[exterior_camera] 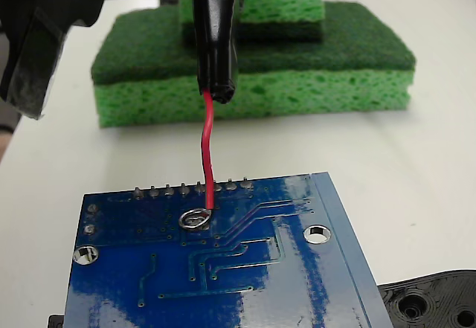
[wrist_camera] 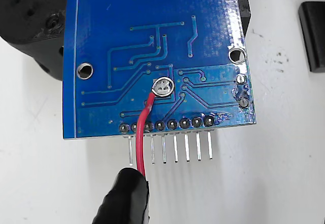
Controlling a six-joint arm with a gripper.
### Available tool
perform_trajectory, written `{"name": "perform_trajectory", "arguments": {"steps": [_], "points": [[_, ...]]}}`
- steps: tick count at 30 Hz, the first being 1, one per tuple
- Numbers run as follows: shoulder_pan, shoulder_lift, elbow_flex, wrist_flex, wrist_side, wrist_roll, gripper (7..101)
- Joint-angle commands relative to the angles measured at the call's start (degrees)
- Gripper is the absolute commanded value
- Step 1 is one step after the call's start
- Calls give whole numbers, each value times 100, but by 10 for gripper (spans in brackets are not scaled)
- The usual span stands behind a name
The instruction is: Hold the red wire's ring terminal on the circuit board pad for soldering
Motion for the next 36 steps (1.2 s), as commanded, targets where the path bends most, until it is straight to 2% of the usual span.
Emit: {"name": "perform_trajectory", "arguments": {"steps": [1, 13, 20, 26, 32, 36], "points": [[0, 44, -35, 0, -62, -9, 1003], [-220, 1257, 255, 413, 114, 18, 1003], [-501, 3111, 1600, 202, 316, 246, 1003], [-729, 4403, 2654, 387, 501, 431, 1003], [-721, 6108, 3779, 677, 422, 545, 1003], [-756, 6530, 4131, 782, 299, 536, 1003]]}}
